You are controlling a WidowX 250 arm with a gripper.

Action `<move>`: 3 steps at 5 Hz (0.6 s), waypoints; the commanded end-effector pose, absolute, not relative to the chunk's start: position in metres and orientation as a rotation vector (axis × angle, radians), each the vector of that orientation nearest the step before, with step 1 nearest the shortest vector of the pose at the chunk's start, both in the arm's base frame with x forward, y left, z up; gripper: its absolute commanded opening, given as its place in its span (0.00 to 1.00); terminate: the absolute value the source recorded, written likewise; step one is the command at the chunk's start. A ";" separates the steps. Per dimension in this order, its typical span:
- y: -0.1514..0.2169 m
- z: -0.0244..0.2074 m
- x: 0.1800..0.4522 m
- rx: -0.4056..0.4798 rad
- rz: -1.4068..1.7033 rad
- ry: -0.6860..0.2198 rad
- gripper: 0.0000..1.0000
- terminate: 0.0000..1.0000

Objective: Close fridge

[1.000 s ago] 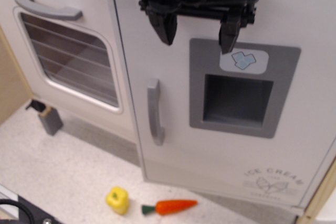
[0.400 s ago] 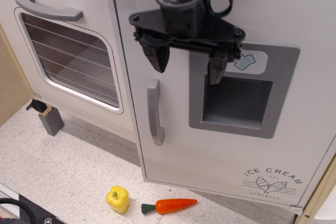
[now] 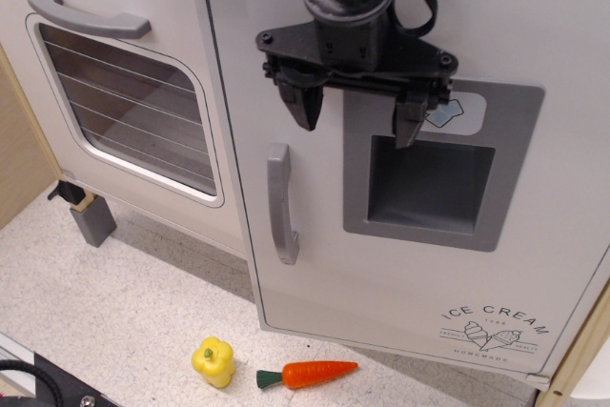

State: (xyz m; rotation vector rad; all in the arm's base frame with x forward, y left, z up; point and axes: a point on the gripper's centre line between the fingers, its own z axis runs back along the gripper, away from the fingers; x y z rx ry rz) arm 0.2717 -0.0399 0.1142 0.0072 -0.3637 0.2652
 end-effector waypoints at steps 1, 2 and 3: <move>-0.034 0.136 0.307 -0.032 0.328 -0.425 1.00 0.00; -0.032 0.139 0.316 -0.034 0.346 -0.433 1.00 0.00; -0.029 0.140 0.320 -0.033 0.352 -0.433 1.00 0.00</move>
